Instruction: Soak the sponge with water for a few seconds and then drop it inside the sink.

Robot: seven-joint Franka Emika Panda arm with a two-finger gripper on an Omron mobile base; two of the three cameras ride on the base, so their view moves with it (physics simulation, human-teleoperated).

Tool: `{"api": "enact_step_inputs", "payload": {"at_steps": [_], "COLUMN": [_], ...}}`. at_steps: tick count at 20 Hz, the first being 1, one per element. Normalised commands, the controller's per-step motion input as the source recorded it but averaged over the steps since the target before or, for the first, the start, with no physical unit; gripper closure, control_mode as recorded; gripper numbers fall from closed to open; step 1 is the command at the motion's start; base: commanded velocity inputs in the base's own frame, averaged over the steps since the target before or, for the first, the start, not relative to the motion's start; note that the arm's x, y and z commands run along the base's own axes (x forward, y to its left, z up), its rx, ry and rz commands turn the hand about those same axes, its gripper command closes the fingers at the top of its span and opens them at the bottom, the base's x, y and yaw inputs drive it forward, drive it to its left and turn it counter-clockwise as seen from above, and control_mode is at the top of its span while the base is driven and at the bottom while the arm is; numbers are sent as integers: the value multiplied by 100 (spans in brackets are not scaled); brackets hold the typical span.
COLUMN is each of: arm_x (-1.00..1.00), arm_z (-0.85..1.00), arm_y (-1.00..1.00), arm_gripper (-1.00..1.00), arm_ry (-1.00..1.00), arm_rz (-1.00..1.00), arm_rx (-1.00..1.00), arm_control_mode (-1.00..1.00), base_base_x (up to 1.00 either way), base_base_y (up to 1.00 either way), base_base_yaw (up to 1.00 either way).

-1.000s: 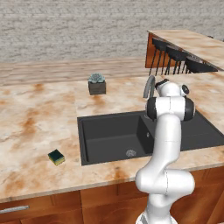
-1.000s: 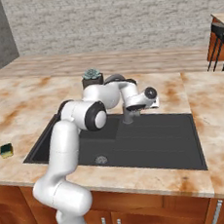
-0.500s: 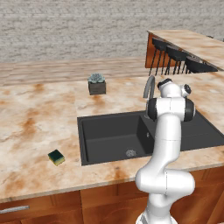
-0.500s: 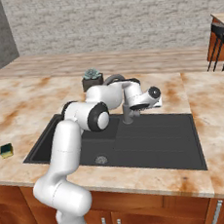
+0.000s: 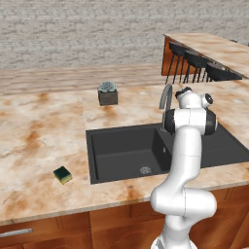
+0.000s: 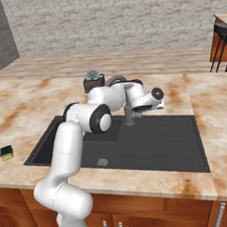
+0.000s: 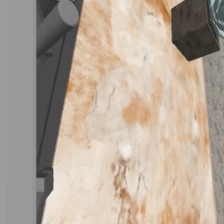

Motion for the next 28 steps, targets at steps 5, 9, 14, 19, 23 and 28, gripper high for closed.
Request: {"api": "enact_step_inputs", "payload": {"at_steps": [5,9,14,19,23,28], "arm_x": [17,33,27,17,9,12], "arm_z": [-20,-40,-47,-63,-65,-56], "arm_y": [0,0,0,0,0,0], "arm_gripper": [-100,-100,-100,-100,-100,-100], "arm_ry": [0,0,0,0,0,0], "arm_rz": [0,-1,-2,-7,-15,-15], "arm_rx": [0,0,-2,-12,-24,-22], "arm_control_mode": [-100,-100,-100,-100,-100,-100], "base_base_x": [0,0,0,0,0,0], "base_base_y": [0,0,0,0,0,0], "base_base_yaw": [0,0,0,0,0,0]}}
